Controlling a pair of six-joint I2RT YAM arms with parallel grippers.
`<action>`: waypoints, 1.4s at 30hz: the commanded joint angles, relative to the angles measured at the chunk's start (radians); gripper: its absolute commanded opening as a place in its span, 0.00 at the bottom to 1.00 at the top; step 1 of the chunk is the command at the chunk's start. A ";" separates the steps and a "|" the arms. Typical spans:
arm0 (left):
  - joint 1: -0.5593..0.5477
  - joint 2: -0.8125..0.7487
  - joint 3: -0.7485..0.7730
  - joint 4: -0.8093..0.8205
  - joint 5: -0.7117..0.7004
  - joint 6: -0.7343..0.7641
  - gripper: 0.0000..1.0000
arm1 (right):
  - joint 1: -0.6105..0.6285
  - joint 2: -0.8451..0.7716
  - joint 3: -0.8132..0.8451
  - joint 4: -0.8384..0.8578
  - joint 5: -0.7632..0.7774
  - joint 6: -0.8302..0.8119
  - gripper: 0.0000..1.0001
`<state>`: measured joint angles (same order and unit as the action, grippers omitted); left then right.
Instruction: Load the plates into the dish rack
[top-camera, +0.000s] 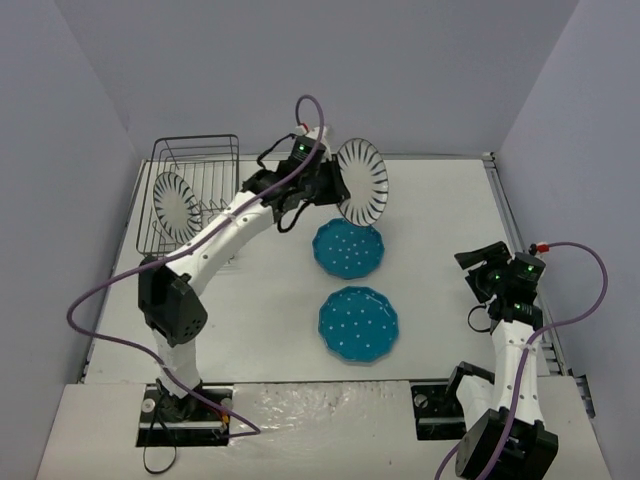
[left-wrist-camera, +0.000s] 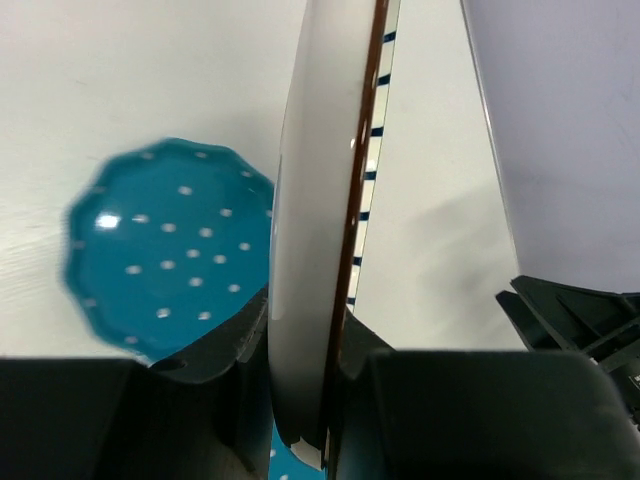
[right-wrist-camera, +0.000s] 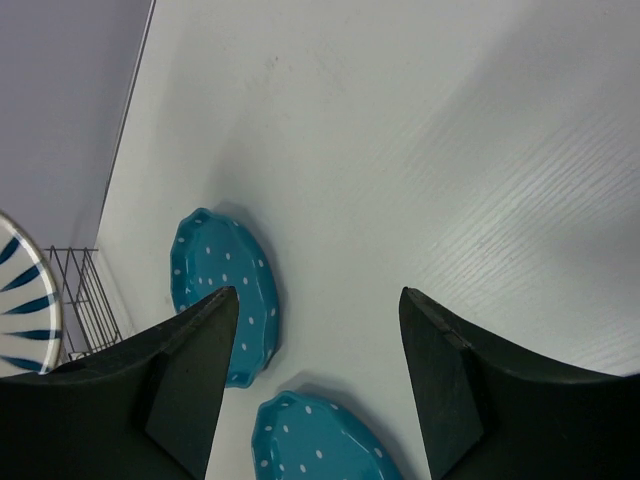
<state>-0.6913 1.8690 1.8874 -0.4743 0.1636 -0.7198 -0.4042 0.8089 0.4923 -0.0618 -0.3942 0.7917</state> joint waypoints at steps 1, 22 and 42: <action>0.081 -0.234 0.047 -0.028 -0.110 0.116 0.00 | 0.010 -0.005 0.026 0.040 0.012 -0.044 0.62; 0.533 -0.457 -0.259 -0.054 -0.226 0.353 0.00 | 0.028 0.203 0.049 0.124 -0.032 -0.199 0.62; 0.680 -0.459 -0.318 0.000 -0.358 0.454 0.00 | 0.061 0.214 0.038 0.153 -0.035 -0.183 0.62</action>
<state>-0.0220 1.4757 1.5009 -0.6298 -0.1208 -0.3127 -0.3515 1.0275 0.4950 0.0422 -0.4099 0.6163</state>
